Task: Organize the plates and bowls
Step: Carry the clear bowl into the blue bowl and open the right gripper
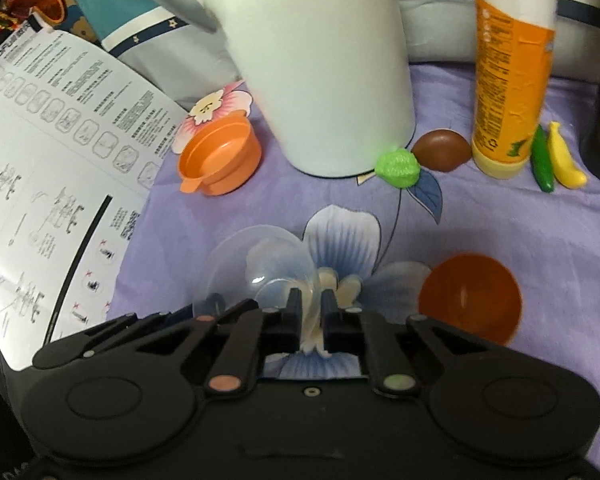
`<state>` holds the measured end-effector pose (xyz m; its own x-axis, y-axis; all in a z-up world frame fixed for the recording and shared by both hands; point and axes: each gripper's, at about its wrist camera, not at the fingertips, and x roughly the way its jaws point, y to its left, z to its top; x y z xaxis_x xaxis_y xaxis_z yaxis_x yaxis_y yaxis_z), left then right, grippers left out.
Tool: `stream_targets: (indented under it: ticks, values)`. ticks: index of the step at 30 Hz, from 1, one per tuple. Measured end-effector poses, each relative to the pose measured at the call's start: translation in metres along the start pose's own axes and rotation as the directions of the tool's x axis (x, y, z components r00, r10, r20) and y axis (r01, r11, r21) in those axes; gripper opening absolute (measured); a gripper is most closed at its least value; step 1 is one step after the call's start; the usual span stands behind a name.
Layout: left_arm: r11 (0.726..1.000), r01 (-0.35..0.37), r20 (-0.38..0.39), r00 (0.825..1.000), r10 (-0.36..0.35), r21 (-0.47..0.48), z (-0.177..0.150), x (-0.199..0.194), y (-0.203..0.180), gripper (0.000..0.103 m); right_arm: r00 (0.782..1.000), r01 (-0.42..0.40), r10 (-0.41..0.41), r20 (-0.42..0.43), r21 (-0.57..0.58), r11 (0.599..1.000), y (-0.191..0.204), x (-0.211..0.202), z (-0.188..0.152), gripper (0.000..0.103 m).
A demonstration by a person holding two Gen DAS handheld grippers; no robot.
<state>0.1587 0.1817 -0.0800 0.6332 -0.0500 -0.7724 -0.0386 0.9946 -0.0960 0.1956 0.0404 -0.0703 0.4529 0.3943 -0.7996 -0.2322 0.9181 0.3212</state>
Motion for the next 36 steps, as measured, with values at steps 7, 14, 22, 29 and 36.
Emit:
stream_targets:
  ticks: [7, 14, 22, 29, 36]
  values:
    - [0.999, 0.045, -0.01, 0.999, -0.045, 0.009, -0.017, -0.038, -0.018, 0.022, 1.0, -0.016, 0.016, 0.003, 0.031, 0.999, -0.012, -0.042, -0.028, 0.01]
    - [0.995, 0.091, -0.005, 0.996, -0.091, 0.043, -0.039, -0.08, -0.05, 0.023, 1.0, -0.017, 0.016, 0.018, 0.061, 0.998, -0.031, -0.09, -0.061, 0.01]
    - [0.986, 0.132, -0.025, 0.991, -0.13, 0.098, -0.066, -0.112, -0.09, 0.023, 0.999, -0.011, 0.006, 0.046, 0.102, 0.995, -0.06, -0.14, -0.102, 0.01]
    - [0.971, 0.177, -0.062, 0.984, -0.169, 0.159, -0.086, -0.131, -0.128, 0.027, 0.998, -0.004, -0.003, 0.057, 0.115, 0.993, -0.089, -0.175, -0.131, 0.011]
    - [0.95, 0.234, -0.117, 0.97, -0.214, 0.208, -0.105, -0.141, -0.168, 0.027, 0.997, 0.001, -0.013, 0.074, 0.164, 0.986, -0.127, -0.209, -0.162, 0.011]
